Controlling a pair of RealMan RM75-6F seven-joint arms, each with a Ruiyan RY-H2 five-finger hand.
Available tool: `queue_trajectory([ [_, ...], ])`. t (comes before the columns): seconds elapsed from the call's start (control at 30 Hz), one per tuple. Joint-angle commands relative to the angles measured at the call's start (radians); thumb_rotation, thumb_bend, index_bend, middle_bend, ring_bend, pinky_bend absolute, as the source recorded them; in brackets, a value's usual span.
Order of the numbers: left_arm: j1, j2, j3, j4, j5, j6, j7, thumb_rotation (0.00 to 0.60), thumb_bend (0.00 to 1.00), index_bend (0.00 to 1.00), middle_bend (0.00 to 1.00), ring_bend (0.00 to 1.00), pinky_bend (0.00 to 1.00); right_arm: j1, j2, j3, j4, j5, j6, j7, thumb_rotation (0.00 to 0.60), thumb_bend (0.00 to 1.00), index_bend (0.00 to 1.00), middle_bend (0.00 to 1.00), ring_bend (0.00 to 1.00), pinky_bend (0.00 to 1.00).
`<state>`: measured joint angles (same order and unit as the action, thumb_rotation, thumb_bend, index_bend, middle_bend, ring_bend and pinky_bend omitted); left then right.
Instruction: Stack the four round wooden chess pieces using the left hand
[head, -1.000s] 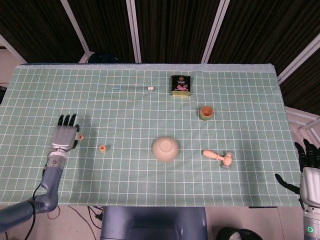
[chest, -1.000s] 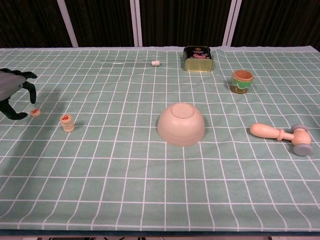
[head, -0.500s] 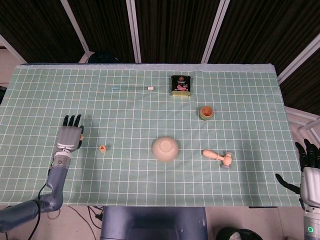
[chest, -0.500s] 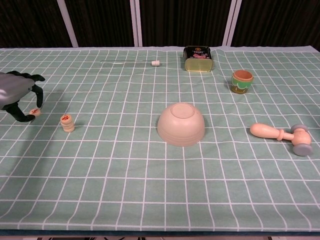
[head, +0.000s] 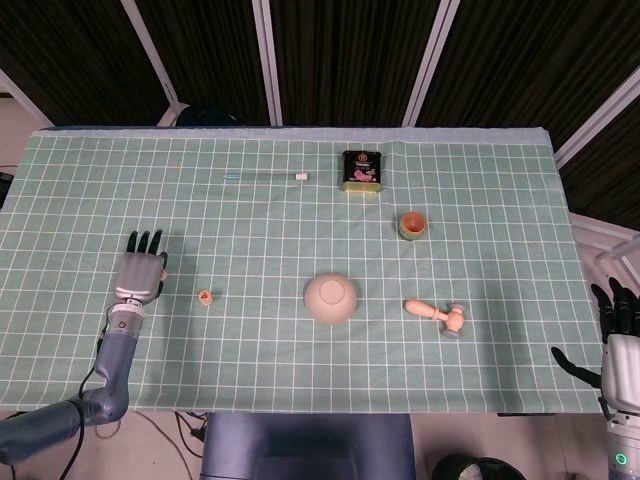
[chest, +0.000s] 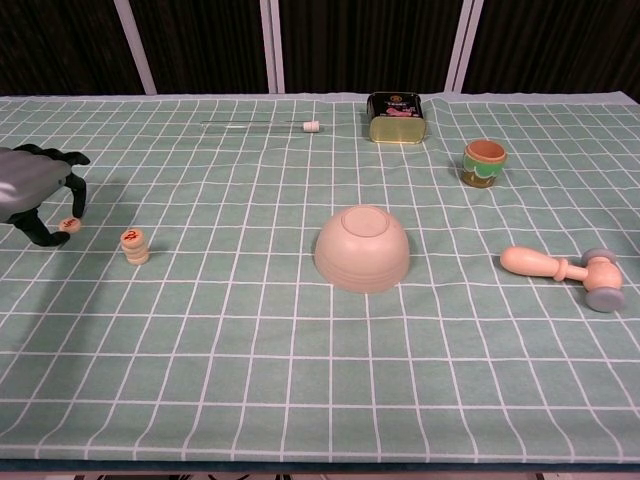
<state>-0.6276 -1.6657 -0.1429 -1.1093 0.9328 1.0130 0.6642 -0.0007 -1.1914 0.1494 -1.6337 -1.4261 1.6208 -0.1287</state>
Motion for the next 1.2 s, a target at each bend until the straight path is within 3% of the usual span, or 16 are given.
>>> queue_trajectory([
  [0.03,0.000,-0.002,0.000,0.004,-0.002,-0.003,0.002,0.600,0.31,0.47,0.00,0.00,0.00,0.000,0.001,-0.001,-0.002,0.002,-0.002,0.001,0.600,0.23,0.12,0.01,0.00,0.00],
  [0.53,0.005,0.014,-0.005,-0.036,0.007,0.013,0.002,0.600,0.31,0.49,0.00,0.00,0.00,0.000,0.003,0.001,-0.002,0.001,0.000,0.005,0.600,0.23,0.12,0.01,0.00,0.00],
  [0.97,0.018,0.143,0.017,-0.361,0.156,0.118,-0.003,0.600,0.31,0.50,0.00,0.00,0.00,0.000,0.000,0.001,-0.001,-0.002,0.001,0.003,0.600,0.23,0.12,0.01,0.00,0.00],
  [1.2,0.022,0.174,0.029,-0.473,0.184,0.147,0.026,0.600,0.31,0.50,0.00,0.00,0.00,-0.001,0.001,0.002,0.000,-0.002,0.003,0.007,0.600,0.23,0.12,0.01,0.00,0.00],
])
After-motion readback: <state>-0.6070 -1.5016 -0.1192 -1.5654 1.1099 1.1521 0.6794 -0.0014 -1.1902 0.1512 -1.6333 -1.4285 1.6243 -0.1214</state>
